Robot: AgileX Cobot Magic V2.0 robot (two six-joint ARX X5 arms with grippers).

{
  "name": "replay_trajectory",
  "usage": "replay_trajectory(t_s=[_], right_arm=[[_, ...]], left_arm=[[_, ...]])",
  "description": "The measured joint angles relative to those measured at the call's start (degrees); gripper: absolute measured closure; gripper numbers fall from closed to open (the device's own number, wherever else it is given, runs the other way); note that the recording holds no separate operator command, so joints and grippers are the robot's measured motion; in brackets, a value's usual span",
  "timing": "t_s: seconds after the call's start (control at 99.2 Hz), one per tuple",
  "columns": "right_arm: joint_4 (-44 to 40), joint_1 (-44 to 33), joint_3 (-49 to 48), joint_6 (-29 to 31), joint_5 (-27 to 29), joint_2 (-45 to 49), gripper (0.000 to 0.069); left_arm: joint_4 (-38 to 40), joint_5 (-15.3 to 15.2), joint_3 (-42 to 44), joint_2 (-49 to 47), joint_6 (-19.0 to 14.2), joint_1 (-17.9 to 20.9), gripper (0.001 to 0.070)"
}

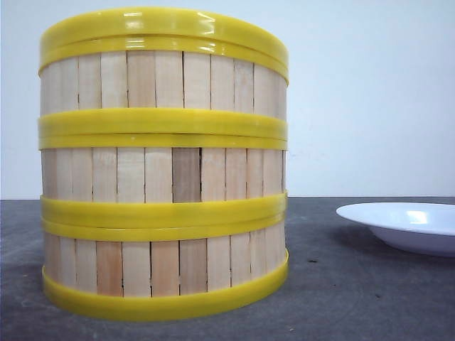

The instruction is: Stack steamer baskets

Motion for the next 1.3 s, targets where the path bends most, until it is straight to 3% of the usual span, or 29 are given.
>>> replay_trajectory(t_s=[0.494, 1.301], right_arm=[[0.00, 0.00, 0.00, 0.00, 0.00, 0.00, 0.0681], [-0.02, 0.04, 0.00, 0.00, 0.00, 0.00, 0.0681]], left_arm=[[2.05, -0.02, -12.46, -5.68, -0.04, 1.51, 0.0687], [3.06, 0.00, -12.90, -5.73, -0.02, 1.51, 0.0687]])
